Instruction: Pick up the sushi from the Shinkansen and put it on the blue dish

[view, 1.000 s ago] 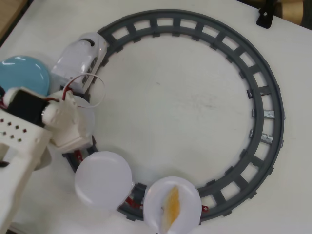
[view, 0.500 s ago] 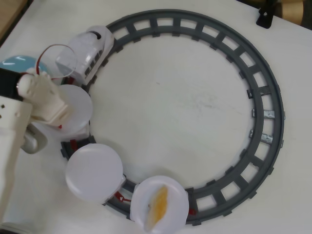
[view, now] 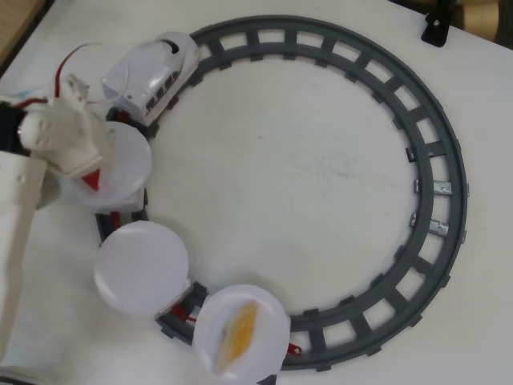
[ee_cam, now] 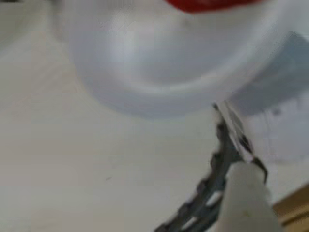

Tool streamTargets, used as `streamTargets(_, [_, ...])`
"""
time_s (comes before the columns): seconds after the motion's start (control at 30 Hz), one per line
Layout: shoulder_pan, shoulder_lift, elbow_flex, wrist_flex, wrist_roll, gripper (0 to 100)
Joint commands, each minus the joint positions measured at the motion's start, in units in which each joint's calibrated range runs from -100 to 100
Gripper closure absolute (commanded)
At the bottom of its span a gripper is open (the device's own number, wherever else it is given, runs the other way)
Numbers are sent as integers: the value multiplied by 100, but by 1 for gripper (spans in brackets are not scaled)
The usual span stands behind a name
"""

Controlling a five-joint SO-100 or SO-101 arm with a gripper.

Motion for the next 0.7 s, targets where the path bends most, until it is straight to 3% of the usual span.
streamTargets(0.0, [3, 210, -837, -263, -849, 74])
streamTargets(0.13, [74, 733, -1747, 76, -1675, 74])
streamTargets(0.27, [82, 1180, -2802, 1206, -2078, 74])
streamTargets(0.43, [3, 1670, -3866, 2318, -2308, 74])
streamTargets(0.67, [-305, 2176, -3912, 2335, -2449, 74])
